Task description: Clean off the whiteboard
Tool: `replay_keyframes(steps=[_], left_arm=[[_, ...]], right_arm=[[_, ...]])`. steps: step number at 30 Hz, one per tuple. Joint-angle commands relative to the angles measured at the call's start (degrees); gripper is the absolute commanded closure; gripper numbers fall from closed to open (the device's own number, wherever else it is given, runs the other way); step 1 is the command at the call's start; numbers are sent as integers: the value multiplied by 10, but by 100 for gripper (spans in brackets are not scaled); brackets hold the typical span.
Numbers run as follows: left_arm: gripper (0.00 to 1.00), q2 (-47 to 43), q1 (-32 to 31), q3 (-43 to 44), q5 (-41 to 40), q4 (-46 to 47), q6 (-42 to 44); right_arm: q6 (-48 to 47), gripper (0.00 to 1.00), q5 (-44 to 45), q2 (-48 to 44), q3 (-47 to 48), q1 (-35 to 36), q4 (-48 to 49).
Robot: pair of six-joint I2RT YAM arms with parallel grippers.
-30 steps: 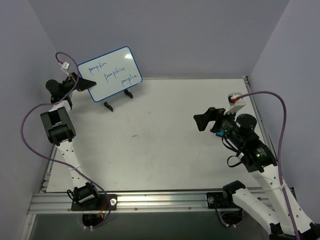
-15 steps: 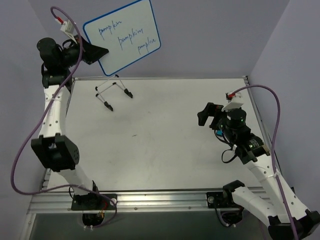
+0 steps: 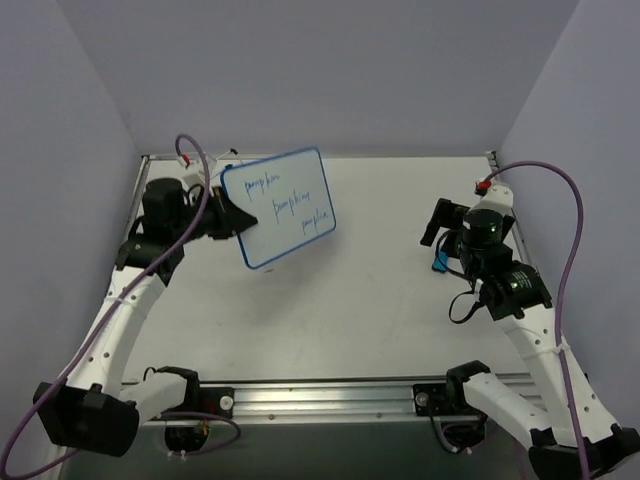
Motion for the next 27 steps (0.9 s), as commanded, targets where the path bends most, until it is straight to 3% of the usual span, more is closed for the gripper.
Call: replay_keyframes(steps=[1,9,14,22,27], left_arm=[[98,-47,-29,-46,-38,-31,33],[98,-74,-40,-99,-42,-123,100],[98,-91,-97,-104,-98,-139,119],[98,-99,-127,-112,-106,-133,120],[98,-97,-150,-111,-123,-137,121]], right_arm=[[-18,1,-46,68,11,-51,-24],[-2,1,-32,151,0,-86,13],[1,2,-23,237,-2,-127,18],[-24,12,-64,370,28,-178,35],[-34,23,-97,433,42,-195,63]])
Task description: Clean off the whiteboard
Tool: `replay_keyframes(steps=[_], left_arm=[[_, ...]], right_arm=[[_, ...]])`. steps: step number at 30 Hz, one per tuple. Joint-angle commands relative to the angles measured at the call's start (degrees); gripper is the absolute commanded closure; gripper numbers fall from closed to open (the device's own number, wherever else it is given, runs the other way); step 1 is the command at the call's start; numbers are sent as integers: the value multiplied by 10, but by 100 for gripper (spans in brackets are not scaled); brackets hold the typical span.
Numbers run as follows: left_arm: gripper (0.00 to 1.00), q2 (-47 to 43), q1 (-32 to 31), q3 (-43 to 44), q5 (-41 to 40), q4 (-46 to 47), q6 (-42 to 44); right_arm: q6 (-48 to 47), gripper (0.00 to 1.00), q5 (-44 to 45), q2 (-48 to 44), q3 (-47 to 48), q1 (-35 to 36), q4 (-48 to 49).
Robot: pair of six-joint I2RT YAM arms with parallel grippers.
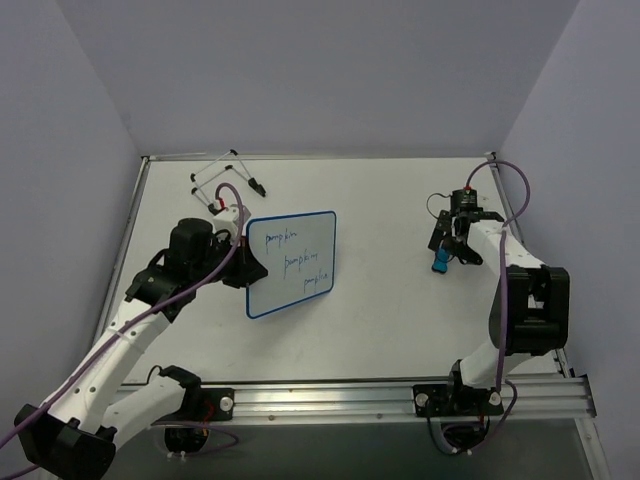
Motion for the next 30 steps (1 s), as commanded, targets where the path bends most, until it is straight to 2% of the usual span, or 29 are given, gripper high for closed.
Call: replay_keyframes(steps=[1,11,26,30], left_arm=[[98,-2,-15,2,-29,-22,21],[98,-6,-27,1,-34,-23,20],[98,4,-29,1,-22,-21,24],[98,4,-29,1,-23,-21,24]], right_arm=[[-12,24,-22,22,23,-3,29],[-15,45,-31,74,10,-3,80],[-20,61,-24,88,3,3,73],[-20,62,-22,84,-1,5,73]])
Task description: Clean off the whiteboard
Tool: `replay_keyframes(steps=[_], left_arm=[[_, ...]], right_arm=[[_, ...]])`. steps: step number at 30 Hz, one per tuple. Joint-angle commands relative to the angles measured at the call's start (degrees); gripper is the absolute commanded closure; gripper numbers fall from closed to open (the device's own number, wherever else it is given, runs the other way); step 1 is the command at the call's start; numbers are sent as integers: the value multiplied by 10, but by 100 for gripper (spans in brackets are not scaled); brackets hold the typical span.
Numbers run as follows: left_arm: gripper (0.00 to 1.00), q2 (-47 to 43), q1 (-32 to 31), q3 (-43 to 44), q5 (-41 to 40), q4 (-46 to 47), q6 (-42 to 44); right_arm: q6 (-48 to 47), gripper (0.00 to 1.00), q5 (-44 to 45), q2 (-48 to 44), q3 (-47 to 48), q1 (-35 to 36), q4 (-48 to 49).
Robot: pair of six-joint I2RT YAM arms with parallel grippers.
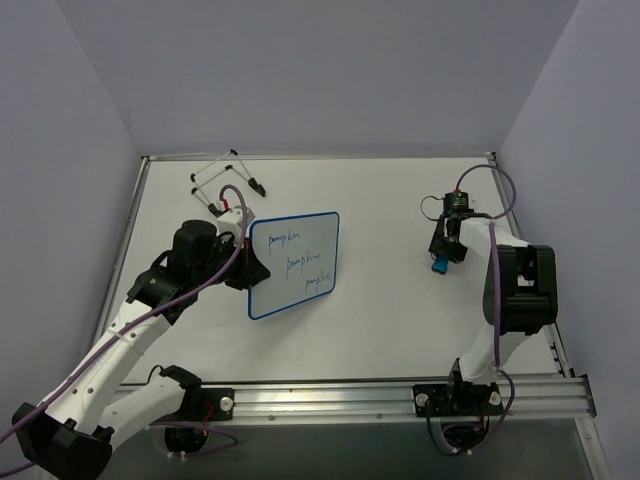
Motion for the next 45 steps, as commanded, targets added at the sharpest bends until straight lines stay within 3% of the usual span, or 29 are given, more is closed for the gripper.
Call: replay_keyframes(steps=[1,24,33,40,45], left_arm=[[98,7,-5,1,-2,-24,22],[98,11,-23,1,1,-23,22],[98,10,-31,1,-2,-24,21],[98,12,-33,1,-2,-24,21],[98,8,-36,0,-9,-24,20]], right_arm=[[-6,62,8,-5,-4,5,-9],[5,58,31,-46,-33,27,-4],[4,63,27,-41,-38,27,0],[5,78,30,-51,-42,28,1],[4,80,23,-47,-42,28,4]])
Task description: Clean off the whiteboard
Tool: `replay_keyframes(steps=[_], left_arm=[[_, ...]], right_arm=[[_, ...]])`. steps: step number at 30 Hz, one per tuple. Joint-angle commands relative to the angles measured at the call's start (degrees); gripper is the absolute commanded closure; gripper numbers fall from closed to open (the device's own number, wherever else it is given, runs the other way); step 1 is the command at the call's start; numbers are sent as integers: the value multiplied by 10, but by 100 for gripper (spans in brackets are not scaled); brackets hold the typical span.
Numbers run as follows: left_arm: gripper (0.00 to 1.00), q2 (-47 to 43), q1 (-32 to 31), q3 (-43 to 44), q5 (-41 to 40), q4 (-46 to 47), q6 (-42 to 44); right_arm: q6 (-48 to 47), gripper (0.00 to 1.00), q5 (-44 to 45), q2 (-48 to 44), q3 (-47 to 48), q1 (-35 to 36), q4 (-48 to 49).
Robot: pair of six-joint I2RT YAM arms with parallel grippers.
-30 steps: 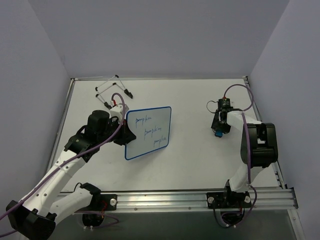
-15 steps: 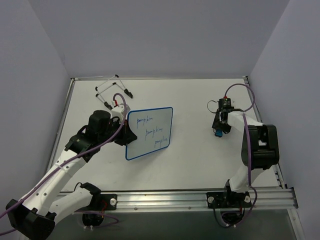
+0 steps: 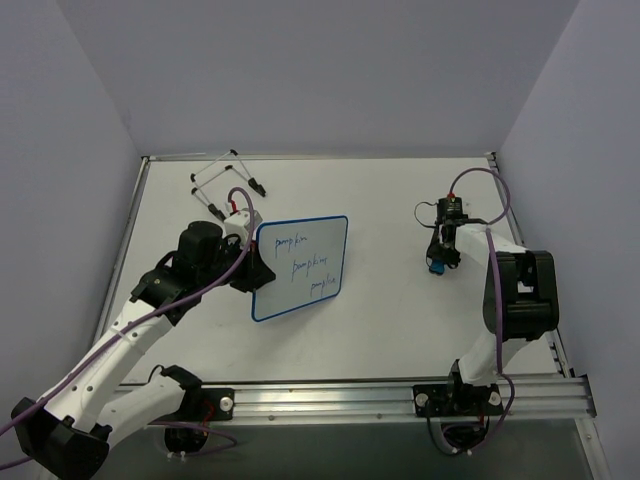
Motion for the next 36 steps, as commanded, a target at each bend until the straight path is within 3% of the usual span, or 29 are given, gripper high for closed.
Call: replay_keyframes(steps=[1,7,13,18,25,29,36], left_arm=[[98,3,-11,0,-12,-32,13],[98,3,-14,1,-17,-33,12],[98,-1,-13,0,-24,-34,10],[98,-2,-14,-1,-28,-33,7],[98,-1,-22,-1,-32,-35,6],[98,-5,-30,-2,-40,-36,4],[98,-3,-35,-2,-40,-36,3]], right_arm=[[-2,81,11,-18,-5,5,-8],[3,84,6,-57,-14,11,-1],[22,86,29,-138,1,70,-23],[49,86,9,-210,-5,211,12],[104,88,-5,-284,-16,411,168],[107,88,61,-277,7,510,191],[95,90,145,-257,-37,644,380]])
